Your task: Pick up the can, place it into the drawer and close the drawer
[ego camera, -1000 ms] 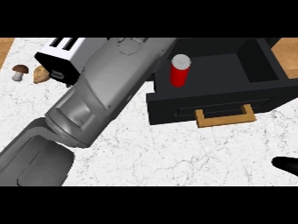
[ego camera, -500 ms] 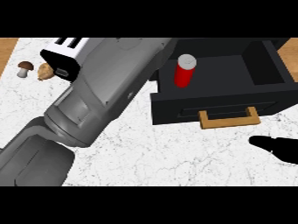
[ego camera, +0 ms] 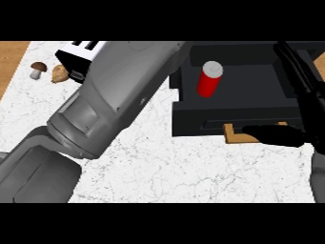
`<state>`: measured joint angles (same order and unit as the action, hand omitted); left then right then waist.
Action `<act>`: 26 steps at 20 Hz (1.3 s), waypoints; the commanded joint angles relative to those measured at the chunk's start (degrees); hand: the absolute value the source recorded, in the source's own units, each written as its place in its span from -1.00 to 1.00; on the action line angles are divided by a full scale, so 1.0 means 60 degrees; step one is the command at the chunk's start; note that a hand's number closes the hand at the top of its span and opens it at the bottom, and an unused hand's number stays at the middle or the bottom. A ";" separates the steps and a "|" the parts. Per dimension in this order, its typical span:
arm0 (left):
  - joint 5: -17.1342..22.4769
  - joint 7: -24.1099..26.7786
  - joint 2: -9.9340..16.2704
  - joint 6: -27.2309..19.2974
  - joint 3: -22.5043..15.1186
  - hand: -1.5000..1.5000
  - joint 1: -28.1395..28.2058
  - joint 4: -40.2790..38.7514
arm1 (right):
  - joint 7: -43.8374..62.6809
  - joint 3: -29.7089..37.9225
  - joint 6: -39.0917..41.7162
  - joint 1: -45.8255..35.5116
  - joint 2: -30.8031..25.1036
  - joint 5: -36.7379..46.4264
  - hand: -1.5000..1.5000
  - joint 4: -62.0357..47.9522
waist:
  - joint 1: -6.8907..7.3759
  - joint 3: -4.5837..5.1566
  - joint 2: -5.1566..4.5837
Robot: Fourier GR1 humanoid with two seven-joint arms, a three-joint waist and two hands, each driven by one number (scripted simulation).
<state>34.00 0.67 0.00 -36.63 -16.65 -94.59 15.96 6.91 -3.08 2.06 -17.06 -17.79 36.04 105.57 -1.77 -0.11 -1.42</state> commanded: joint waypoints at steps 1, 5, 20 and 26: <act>-0.0105 0.0088 -0.0001 -0.0028 -0.0050 -1.00 -0.0038 -0.0222 | -0.0221 -0.0510 -0.0328 -0.1199 0.0060 0.1105 -1.00 -0.1728 | 0.0141 0.0001 0.0003; -0.0064 -0.0029 0.0273 0.0582 0.0236 -1.00 0.0039 -0.0108 | -0.0878 -0.0928 -0.1304 -0.0946 0.0266 0.2248 -1.00 -0.3225 | 0.0280 0.0006 0.0075; -0.0561 -0.0792 0.1179 0.0468 0.0167 -1.00 0.0833 0.0960 | -0.1748 -0.0016 -0.5116 -0.4203 0.1305 0.3964 -1.00 -0.9706 | 0.0707 0.0008 0.0156; -0.0676 -0.0946 0.1298 0.0704 0.0018 -1.00 0.1686 0.1739 | -0.1936 0.0762 -0.6053 -0.5839 0.1125 0.3925 -1.00 -1.1662 | 0.0939 0.0008 0.0143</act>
<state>30.76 -4.46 8.34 -31.72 -15.73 -87.31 23.91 -3.22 -1.13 -30.68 -47.14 -10.06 59.55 42.62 3.38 -0.04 -0.57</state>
